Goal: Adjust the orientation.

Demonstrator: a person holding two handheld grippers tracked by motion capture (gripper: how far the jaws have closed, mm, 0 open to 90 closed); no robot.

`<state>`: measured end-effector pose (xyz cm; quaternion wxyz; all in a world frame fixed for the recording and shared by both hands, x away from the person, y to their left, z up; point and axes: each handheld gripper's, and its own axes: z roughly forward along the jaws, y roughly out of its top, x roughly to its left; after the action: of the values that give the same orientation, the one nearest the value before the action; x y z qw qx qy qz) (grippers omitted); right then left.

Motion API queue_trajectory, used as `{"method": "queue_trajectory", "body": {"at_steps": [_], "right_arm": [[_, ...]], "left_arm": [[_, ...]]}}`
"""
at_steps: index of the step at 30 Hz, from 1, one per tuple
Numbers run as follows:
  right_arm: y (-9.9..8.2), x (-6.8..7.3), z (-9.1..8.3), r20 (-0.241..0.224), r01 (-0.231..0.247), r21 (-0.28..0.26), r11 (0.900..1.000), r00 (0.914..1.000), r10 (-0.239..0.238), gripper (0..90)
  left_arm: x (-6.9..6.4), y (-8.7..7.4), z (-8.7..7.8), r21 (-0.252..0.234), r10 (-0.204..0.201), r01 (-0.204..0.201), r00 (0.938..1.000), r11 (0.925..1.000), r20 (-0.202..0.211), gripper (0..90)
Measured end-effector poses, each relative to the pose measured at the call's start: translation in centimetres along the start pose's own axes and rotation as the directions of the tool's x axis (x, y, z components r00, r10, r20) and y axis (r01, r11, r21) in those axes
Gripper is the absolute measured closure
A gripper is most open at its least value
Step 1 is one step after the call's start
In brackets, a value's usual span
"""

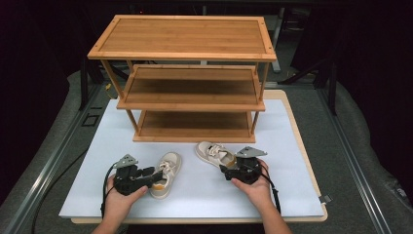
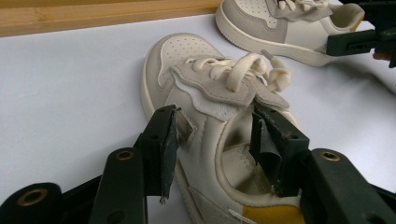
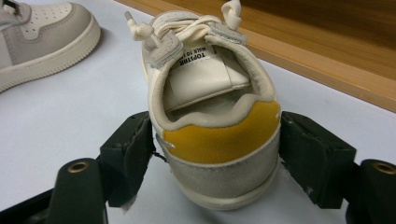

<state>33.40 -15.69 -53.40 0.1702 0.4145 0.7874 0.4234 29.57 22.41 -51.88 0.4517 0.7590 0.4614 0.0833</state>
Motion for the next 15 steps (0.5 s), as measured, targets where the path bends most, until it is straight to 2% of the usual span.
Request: {"method": "queue_trajectory", "body": {"at_steps": [1, 4, 5, 8, 9, 10, 11, 14, 15], "right_arm": [[0.1, 0.2, -0.1, 0.022, 0.004, 0.009, 0.9999, 0.9997, -0.004, 28.8], [0.2, 0.5, -0.1, 0.032, 0.002, 0.017, 0.9999, 0.9995, -0.002, 30.3], [0.2, 0.9, -0.3, 0.068, 0.009, 0.035, 0.9994, 0.9976, -0.011, 31.1], [0.3, 1.2, -0.5, 0.059, 0.004, 0.038, 0.9993, 0.9982, -0.006, 32.0], [0.3, 2.0, -1.1, 0.108, -0.009, 0.048, 0.9988, 0.9941, 0.003, 33.6], [0.3, 2.0, -1.1, 0.108, -0.009, 0.048, 0.9988, 0.9941, 0.003, 33.6], [0.2, 2.9, -1.6, 0.145, -0.009, 0.063, 0.9980, 0.9894, 0.000, 34.8], [0.1, 3.6, -1.9, 0.143, -0.009, 0.061, 0.9981, 0.9897, 0.000, 36.2], [0.2, 3.9, -2.0, 0.157, -0.013, 0.065, 0.9978, 0.9876, 0.003, 36.8]], "left_arm": [[0.0, 0.0, 0.0, 0.004, 0.010, -0.010, 0.9997, 0.9999, -0.024, 59.1], [-0.1, 0.1, 0.1, 0.006, 0.007, -0.007, 0.9996, 1.0000, -0.028, 60.4], [-0.3, 0.1, 0.1, 0.006, 0.013, -0.013, 0.9993, 0.9999, -0.034, 61.1], [-0.4, 0.1, 0.2, 0.006, 0.012, -0.012, 0.9993, 0.9999, -0.035, 62.0], [-0.6, 0.1, 0.4, 0.002, 0.007, -0.007, 0.9995, 1.0000, -0.030, 62.3], [-0.6, 0.1, 0.4, 0.002, 0.007, -0.007, 0.9995, 1.0000, -0.030, 62.3], [-0.7, 0.1, 0.6, 0.002, 0.002, -0.002, 0.9997, 1.0000, -0.026, 62.5], [-1.0, 0.2, 0.9, 0.000, -0.003, 0.003, 0.9999, 1.0000, -0.015, 62.5], [-1.1, 0.3, 1.0, 0.003, -0.006, 0.006, 0.9999, 1.0000, -0.009, 62.5]]}}
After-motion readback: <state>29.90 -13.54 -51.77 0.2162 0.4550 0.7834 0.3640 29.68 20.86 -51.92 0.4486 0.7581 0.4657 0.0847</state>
